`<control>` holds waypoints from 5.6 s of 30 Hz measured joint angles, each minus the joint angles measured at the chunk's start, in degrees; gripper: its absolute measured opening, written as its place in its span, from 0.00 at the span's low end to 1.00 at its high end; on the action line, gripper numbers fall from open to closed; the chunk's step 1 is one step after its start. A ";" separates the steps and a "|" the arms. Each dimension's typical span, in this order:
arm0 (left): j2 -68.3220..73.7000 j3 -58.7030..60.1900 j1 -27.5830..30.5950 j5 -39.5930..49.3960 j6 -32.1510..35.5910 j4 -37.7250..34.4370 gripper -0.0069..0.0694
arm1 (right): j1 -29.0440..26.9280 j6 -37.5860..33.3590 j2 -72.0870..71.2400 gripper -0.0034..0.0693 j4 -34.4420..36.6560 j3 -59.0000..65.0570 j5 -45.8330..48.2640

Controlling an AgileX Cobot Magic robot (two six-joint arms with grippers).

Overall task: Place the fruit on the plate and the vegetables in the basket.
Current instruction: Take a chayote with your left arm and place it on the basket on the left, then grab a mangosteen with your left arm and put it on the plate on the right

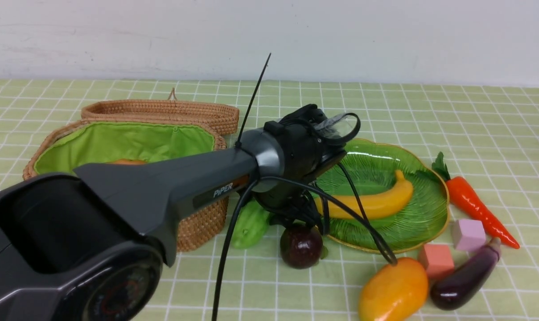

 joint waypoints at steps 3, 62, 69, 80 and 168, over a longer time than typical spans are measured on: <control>-0.31 0.00 -0.54 0.53 0.12 0.78 0.65 | 0.00 0.00 0.00 0.38 0.00 0.00 0.00; -27.31 12.36 26.87 4.55 64.23 -22.53 0.65 | 0.00 0.00 0.00 0.38 -0.05 0.00 0.00; -27.50 12.36 26.87 4.25 64.01 -22.14 0.92 | 0.00 0.00 0.00 0.38 -0.05 0.00 0.00; -39.20 13.43 26.93 7.74 40.14 -25.70 0.53 | 0.00 0.00 0.00 0.38 -0.05 0.00 0.00; -34.30 39.87 0.70 -33.21 44.92 -49.43 0.50 | 0.00 -19.68 22.66 0.17 20.99 -34.78 35.57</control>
